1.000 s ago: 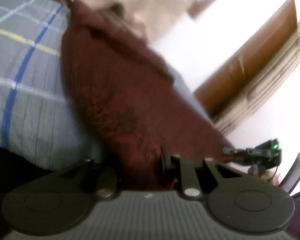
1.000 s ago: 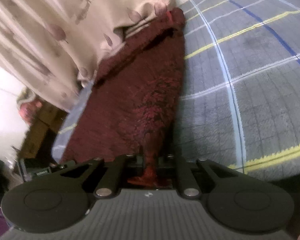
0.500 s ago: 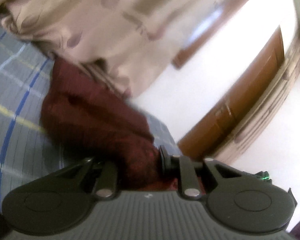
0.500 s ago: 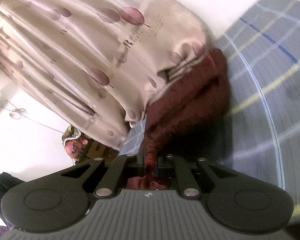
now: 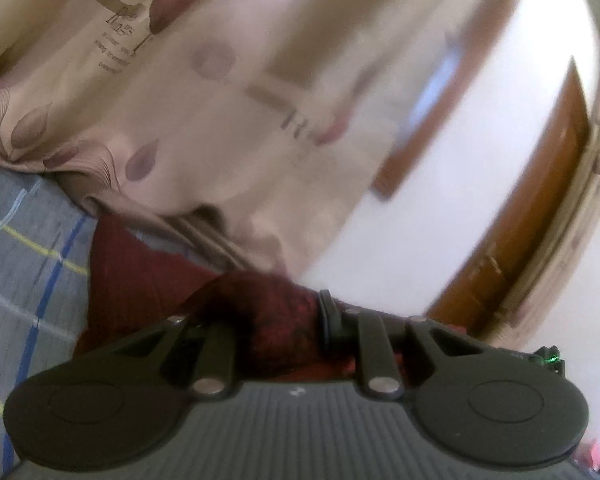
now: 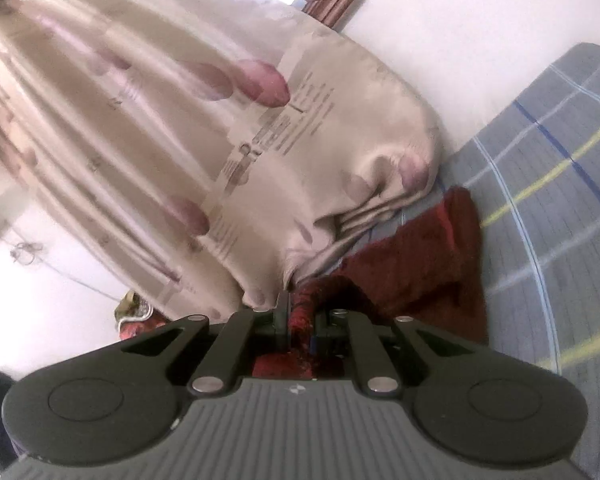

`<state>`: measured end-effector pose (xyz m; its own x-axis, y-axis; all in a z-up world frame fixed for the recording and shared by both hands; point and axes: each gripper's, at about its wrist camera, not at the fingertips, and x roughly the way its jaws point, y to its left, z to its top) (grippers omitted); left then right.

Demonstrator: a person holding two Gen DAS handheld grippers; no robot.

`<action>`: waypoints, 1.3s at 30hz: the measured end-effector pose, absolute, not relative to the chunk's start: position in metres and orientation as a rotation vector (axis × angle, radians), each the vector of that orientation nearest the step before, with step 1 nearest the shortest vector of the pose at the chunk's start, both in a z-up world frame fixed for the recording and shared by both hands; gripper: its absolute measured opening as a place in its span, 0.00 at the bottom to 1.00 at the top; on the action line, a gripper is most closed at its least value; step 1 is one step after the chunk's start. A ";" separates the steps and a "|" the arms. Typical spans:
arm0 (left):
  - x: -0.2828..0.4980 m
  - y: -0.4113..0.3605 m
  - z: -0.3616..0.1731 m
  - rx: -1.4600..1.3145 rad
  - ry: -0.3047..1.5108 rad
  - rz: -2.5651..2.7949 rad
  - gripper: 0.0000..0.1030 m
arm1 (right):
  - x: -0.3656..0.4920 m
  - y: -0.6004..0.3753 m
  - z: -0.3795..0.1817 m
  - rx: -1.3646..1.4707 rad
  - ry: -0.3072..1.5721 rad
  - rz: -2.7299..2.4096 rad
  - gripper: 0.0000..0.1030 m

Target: Fold small clothes

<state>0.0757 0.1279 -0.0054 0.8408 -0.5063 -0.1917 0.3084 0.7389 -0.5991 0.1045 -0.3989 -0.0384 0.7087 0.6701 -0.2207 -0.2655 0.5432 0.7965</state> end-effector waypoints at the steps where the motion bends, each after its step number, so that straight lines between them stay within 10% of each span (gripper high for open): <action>1: 0.082 0.126 -0.006 -0.576 0.356 -0.446 0.20 | 0.117 -0.397 -0.039 0.815 0.555 0.580 0.13; 26: 0.246 0.132 -0.071 -0.578 0.491 -0.268 0.20 | 0.304 -0.385 -0.135 0.914 0.687 0.380 0.13; 30: 0.256 0.138 -0.076 -0.620 0.506 -0.288 0.38 | 0.318 -0.381 -0.149 0.946 0.702 0.342 0.13; 34: 0.256 0.150 -0.075 -0.706 0.465 -0.305 1.00 | 0.327 -0.377 -0.163 0.963 0.720 0.313 0.14; 39: 0.252 0.176 -0.060 -0.724 0.359 -0.187 1.00 | 0.331 -0.374 -0.172 0.979 0.720 0.294 0.16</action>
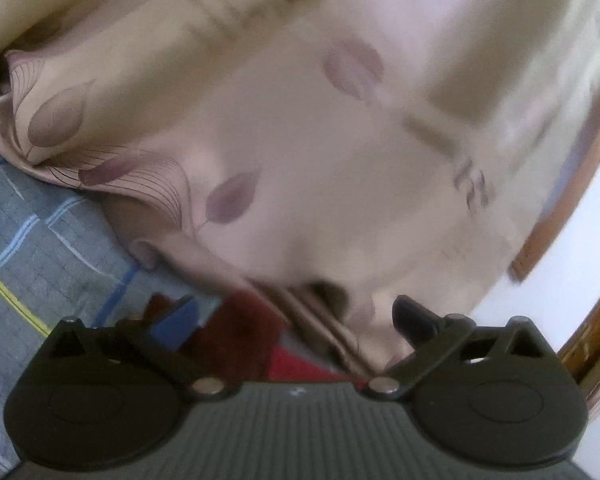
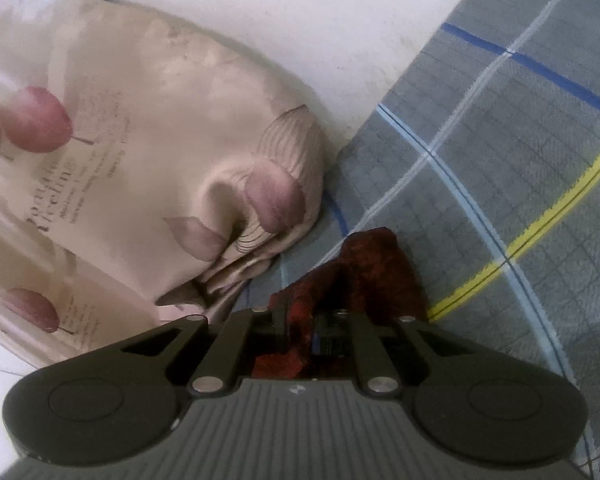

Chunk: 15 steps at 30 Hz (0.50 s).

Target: Fold small clothes

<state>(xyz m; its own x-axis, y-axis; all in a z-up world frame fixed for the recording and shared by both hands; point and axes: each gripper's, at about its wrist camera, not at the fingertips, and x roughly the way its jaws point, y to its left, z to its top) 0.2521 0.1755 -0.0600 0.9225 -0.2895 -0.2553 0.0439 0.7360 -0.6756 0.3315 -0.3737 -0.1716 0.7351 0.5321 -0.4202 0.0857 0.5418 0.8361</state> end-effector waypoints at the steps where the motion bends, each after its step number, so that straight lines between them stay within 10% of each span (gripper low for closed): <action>1: 0.253 0.180 -0.058 -0.724 0.368 -0.161 1.00 | 0.332 -0.373 -0.173 0.979 0.723 0.288 0.16; 7: 0.247 0.179 -0.061 -0.558 0.454 -0.094 1.00 | 0.317 -0.380 -0.165 1.033 0.580 0.308 0.40; 15: 0.236 0.159 -0.076 -0.384 0.504 -0.214 1.00 | 0.293 -0.385 -0.141 0.737 0.637 0.305 0.40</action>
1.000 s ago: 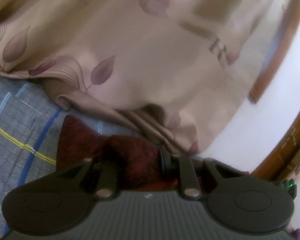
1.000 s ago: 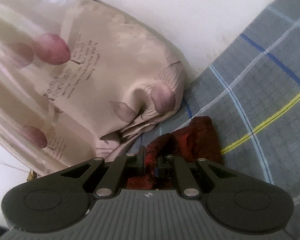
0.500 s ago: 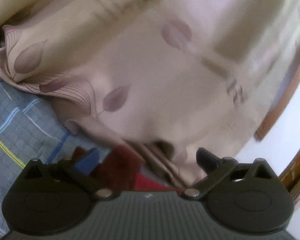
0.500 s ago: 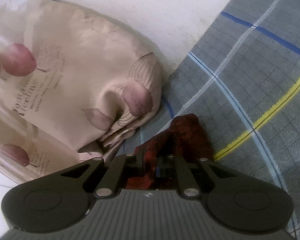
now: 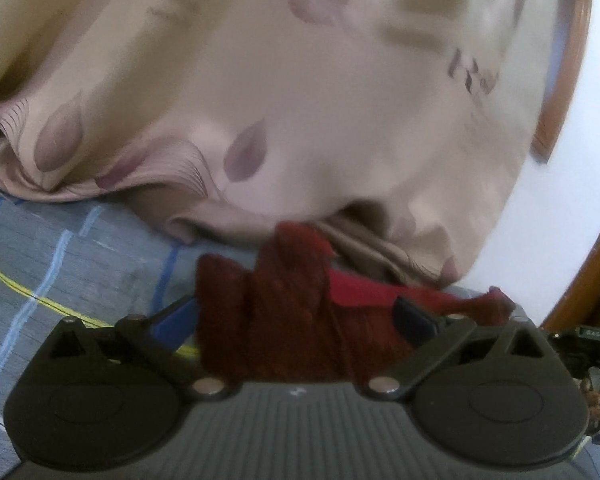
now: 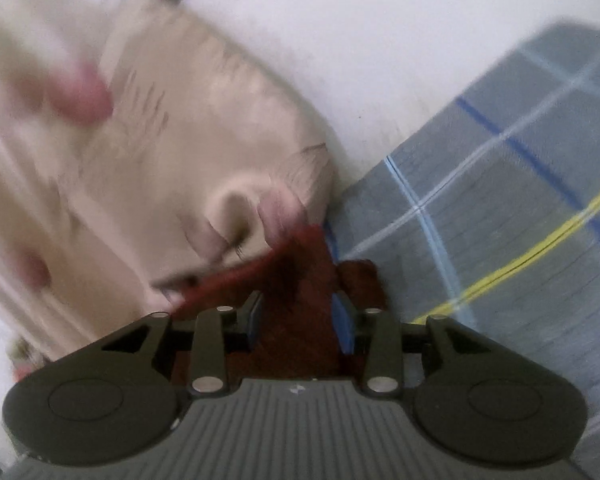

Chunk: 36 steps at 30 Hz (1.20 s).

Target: Fold small clothes

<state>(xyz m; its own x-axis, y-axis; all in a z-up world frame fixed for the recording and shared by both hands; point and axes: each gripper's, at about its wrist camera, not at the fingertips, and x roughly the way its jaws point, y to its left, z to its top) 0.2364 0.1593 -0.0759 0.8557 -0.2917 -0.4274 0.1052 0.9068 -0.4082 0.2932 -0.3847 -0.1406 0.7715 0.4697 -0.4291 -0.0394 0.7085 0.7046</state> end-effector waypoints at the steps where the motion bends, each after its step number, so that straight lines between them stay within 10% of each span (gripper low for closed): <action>1: 0.238 0.159 -0.077 -0.391 0.515 -0.221 1.00 | 0.293 -0.384 -0.140 0.710 0.646 0.304 0.40; 5: 0.247 0.155 -0.079 -0.357 0.537 -0.250 1.00 | 0.298 -0.386 -0.142 0.680 0.649 0.273 0.52; 14: 0.265 0.142 -0.085 -0.232 0.583 -0.290 0.99 | 0.334 -0.368 -0.149 0.629 0.659 0.262 0.42; 16: 0.271 0.142 -0.088 -0.213 0.615 -0.270 0.73 | 0.338 -0.364 -0.148 0.614 0.650 0.257 0.11; 18: 0.277 0.145 -0.094 -0.194 0.665 -0.200 0.50 | 0.342 -0.362 -0.150 0.594 0.681 0.234 0.11; 33: 0.253 0.175 -0.094 -0.427 0.615 -0.079 0.52 | 0.331 -0.374 -0.154 0.598 0.679 0.238 0.11; 36: 0.258 0.165 -0.084 -0.369 0.591 -0.102 0.73 | 0.331 -0.374 -0.153 0.603 0.677 0.231 0.17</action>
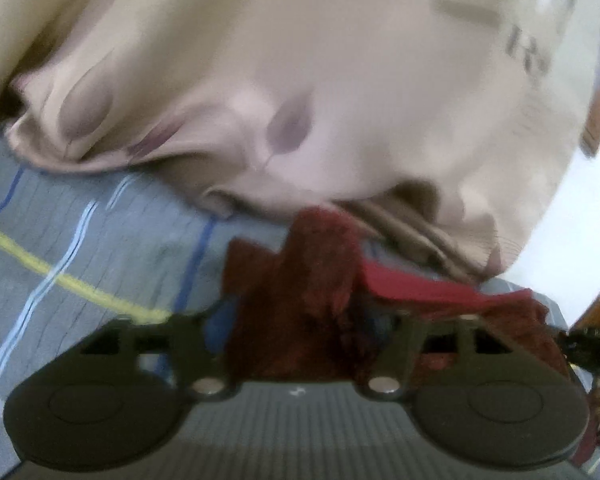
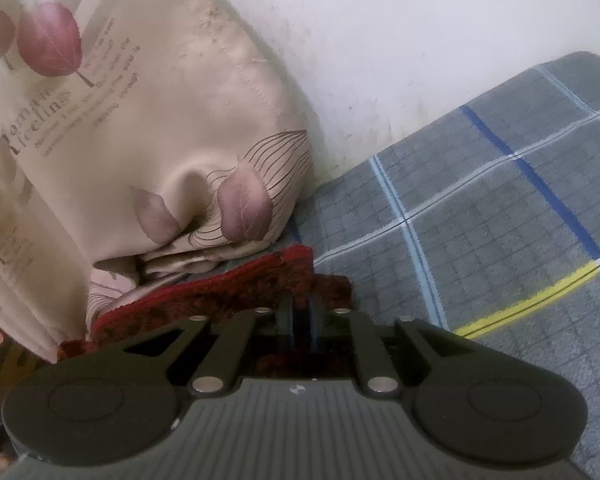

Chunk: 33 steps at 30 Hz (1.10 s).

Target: Fold small clothes

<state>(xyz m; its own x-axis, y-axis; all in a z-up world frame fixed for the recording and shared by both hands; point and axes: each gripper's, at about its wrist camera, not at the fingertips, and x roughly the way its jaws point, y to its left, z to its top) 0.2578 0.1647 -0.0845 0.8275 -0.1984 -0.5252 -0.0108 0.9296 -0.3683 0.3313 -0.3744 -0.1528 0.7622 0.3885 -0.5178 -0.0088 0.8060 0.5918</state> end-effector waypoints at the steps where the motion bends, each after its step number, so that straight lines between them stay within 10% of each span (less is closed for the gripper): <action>1: 0.260 0.161 -0.081 -0.344 0.579 -0.098 0.75 | 0.331 -0.374 -0.152 0.608 0.670 0.235 0.22; 15: 0.295 0.161 -0.107 -0.303 0.605 0.109 0.74 | 0.350 -0.355 -0.164 0.470 0.700 0.134 0.07; 21: 0.275 0.164 -0.087 -0.332 0.538 0.018 0.73 | 0.326 -0.381 -0.149 0.646 0.604 0.179 0.32; 33: 0.181 0.183 -0.089 -0.421 0.577 -0.123 0.79 | 0.176 -0.339 -0.127 0.292 0.653 0.240 0.38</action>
